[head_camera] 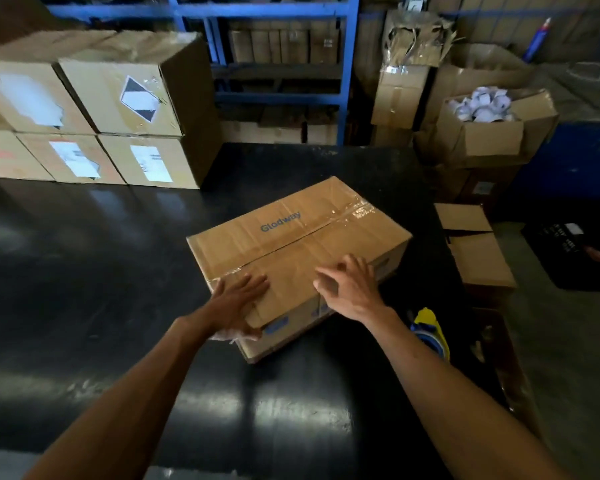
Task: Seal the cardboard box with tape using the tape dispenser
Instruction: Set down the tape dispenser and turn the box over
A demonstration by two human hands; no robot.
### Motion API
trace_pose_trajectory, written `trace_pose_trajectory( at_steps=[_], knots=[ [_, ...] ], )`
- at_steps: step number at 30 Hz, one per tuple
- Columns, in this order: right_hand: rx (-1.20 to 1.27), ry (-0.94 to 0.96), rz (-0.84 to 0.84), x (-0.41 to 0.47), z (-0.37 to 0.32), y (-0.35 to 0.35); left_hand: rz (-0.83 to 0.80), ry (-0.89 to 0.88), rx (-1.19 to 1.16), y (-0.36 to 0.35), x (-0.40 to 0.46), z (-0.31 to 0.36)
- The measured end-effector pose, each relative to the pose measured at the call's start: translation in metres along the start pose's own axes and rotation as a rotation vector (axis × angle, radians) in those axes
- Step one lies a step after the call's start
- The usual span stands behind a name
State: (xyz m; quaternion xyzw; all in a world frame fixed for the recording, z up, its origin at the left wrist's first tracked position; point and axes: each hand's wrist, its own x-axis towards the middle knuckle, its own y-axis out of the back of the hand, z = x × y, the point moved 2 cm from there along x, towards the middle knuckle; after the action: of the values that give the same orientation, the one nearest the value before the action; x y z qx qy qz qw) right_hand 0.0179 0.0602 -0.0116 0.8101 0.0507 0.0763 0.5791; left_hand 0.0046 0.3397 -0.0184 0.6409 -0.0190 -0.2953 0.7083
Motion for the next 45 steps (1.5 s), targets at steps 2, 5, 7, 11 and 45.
trace_pose_trajectory(
  at_steps=[2,5,7,11,45],
  knots=[
    [-0.012,-0.125,-0.140,0.003,0.016,0.002,-0.024,0.031,-0.010,0.003,-0.006,-0.011],
    [-0.061,-0.202,-0.268,-0.004,0.015,-0.005,-0.050,0.098,0.004,0.010,-0.013,-0.023],
    [-0.115,-0.213,-0.215,-0.011,-0.002,-0.008,-0.084,0.130,0.021,0.013,-0.013,-0.032],
    [-0.259,-0.197,-0.094,-0.026,-0.017,-0.002,-0.179,0.072,-0.014,0.018,-0.011,-0.056],
    [-0.117,-0.505,-0.205,-0.057,-0.077,-0.022,-0.081,0.016,0.074,0.014,-0.011,-0.071]
  ],
)
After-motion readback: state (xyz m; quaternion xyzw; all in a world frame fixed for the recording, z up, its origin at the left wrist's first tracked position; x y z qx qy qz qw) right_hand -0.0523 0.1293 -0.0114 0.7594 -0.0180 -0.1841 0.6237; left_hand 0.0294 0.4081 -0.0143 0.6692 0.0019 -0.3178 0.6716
